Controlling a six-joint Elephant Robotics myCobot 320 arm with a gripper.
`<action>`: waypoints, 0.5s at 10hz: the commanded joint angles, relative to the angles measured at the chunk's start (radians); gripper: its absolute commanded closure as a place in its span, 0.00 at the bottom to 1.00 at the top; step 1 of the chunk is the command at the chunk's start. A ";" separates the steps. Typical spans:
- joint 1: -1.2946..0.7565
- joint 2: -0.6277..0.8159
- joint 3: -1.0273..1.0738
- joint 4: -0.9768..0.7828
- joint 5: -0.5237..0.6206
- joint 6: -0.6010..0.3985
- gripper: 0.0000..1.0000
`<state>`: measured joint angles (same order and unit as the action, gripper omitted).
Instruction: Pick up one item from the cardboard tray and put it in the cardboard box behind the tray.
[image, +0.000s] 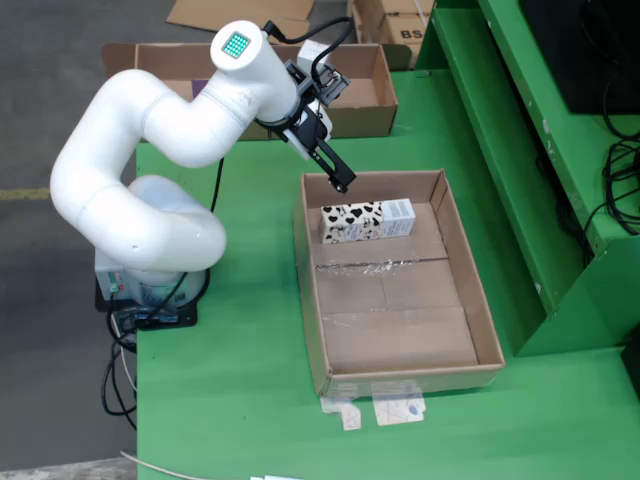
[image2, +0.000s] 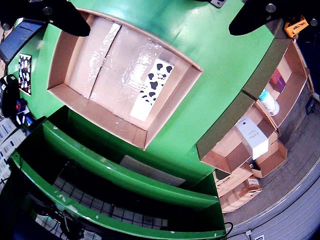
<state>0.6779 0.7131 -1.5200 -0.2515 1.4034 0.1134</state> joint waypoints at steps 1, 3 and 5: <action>-1.088 -0.208 0.083 0.147 0.522 -0.733 0.00; -1.444 -0.508 0.365 0.004 0.679 -1.035 0.00; -1.640 -0.763 0.581 -0.071 0.752 -1.207 0.00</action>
<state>0.4294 0.4831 -1.3758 -0.1948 1.6490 -0.1333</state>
